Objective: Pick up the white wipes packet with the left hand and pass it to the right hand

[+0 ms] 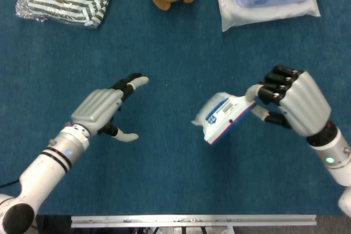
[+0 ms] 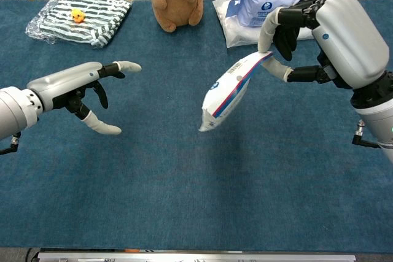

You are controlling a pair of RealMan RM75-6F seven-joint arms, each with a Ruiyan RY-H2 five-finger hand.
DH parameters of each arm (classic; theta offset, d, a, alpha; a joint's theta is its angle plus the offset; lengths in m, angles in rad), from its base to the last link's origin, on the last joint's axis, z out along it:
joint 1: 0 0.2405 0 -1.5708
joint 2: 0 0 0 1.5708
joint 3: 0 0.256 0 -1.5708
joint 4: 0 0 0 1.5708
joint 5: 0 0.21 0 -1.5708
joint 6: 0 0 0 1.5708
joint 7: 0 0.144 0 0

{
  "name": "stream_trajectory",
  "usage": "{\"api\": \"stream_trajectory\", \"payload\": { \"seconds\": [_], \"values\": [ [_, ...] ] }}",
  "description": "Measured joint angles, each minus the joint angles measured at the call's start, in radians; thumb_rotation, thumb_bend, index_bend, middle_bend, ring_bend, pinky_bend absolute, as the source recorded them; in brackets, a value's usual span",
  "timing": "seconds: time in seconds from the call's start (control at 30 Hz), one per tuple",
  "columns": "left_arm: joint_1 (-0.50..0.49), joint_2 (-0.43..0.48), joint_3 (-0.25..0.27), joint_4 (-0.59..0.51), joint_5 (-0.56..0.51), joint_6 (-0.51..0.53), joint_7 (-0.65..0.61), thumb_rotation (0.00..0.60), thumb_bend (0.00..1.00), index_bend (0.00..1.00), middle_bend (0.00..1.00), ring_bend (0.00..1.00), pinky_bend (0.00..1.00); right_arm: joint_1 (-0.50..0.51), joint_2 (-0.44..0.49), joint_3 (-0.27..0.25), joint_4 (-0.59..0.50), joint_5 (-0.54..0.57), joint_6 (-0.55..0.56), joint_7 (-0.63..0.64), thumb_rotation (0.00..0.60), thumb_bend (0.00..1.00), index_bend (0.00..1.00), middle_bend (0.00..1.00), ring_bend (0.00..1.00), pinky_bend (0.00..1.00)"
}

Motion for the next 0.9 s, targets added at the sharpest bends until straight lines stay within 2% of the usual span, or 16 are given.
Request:
{"api": "stream_trajectory", "payload": {
  "seconds": [0.3,0.5,0.67,0.9],
  "values": [
    [0.108,0.050,-0.004,0.025,0.086,0.098,-0.144,0.600,0.10,0.07,0.00,0.08,0.38,-0.051,0.062,0.005,0.004,0.032,0.047,0.000,0.600,0.37,0.86,0.83,0.72,0.64],
    [0.187,0.050,-0.004,0.079,0.100,0.206,-0.161,0.600,0.10,0.10,0.00,0.08,0.38,-0.092,0.110,0.006,0.005,0.044,0.089,0.003,0.600,0.37,0.86,0.83,0.72,0.64],
    [0.234,0.042,0.004,0.124,0.101,0.281,-0.099,0.600,0.10,0.10,0.00,0.08,0.38,-0.134,0.155,0.004,-0.008,0.050,0.131,-0.005,0.600,0.37,0.86,0.83,0.72,0.64],
    [0.284,0.008,0.011,0.212,0.109,0.401,0.103,0.600,0.10,0.11,0.00,0.08,0.37,-0.185,0.214,0.011,-0.033,0.063,0.176,-0.020,0.600,0.37,0.86,0.83,0.72,0.64]
  ]
}}
